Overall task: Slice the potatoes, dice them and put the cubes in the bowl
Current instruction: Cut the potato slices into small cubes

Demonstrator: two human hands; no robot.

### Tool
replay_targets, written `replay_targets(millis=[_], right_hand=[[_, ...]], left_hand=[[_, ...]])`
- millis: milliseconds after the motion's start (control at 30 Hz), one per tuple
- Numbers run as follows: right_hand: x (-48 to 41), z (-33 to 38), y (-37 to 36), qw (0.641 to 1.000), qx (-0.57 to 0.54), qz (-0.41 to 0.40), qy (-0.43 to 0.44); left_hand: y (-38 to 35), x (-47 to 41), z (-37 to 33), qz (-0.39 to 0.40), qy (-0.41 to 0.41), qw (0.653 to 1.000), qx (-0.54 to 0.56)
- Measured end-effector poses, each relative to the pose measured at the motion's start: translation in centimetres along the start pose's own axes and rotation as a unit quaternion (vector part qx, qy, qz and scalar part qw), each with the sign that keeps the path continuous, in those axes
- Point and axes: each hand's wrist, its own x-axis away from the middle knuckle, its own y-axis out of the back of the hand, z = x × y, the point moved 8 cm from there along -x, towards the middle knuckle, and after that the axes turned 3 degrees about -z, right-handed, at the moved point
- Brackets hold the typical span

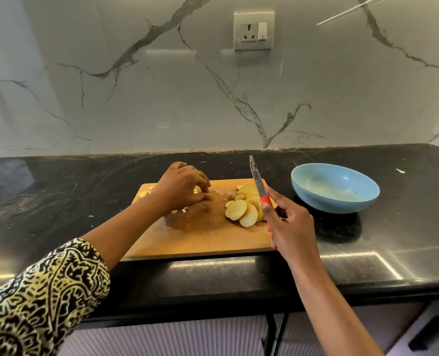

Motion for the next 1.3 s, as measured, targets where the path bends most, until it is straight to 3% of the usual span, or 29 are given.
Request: replay_targets(millis=[67, 133, 267, 433, 633, 733, 867, 967, 1100, 1300], right_hand=[[0.1, 0.0, 0.0, 1.000, -0.004, 0.001, -0.004], [0.2, 0.0, 0.0, 1.000, -0.003, 0.002, -0.007], [0.4, 0.2, 0.0, 1.000, 0.004, 0.005, -0.004], [0.6, 0.8, -0.1, 1.000, 0.018, 0.002, 0.006], [1.7, 2.8, -1.2, 0.994, 0.083, 0.023, 0.061], [2.6, 3.9, -2.6, 0.980, 0.164, 0.080, 0.074], [3.7, 5.3, -4.4, 0.955, 0.237, 0.159, 0.086], [3.9, 5.9, -4.5, 0.938, 0.291, 0.157, 0.109], [3.9, 6.0, -4.4, 0.924, 0.335, 0.139, 0.124], [3.9, 5.8, -4.5, 0.924, 0.333, 0.136, 0.128]], left_hand=[[0.8, 0.2, -1.6, -0.018, -0.012, 0.995, 0.101], [0.6, 0.3, -3.5, 0.013, -0.017, 0.983, 0.182], [-0.5, 0.1, -5.7, 0.024, -0.018, 0.984, 0.177], [0.9, 1.5, -4.9, -0.067, 0.026, 0.973, 0.218], [1.1, 5.0, -0.7, -0.062, 0.194, 0.902, 0.380], [0.4, 6.8, 1.2, -0.038, 0.248, 0.896, 0.366], [0.3, 8.1, 1.8, -0.011, 0.224, 0.929, 0.295], [-0.5, 8.7, 1.2, 0.029, 0.193, 0.940, 0.278], [-0.4, 8.4, 0.3, 0.021, 0.159, 0.965, 0.209], [-0.6, 7.1, 0.0, 0.035, 0.134, 0.974, 0.180]])
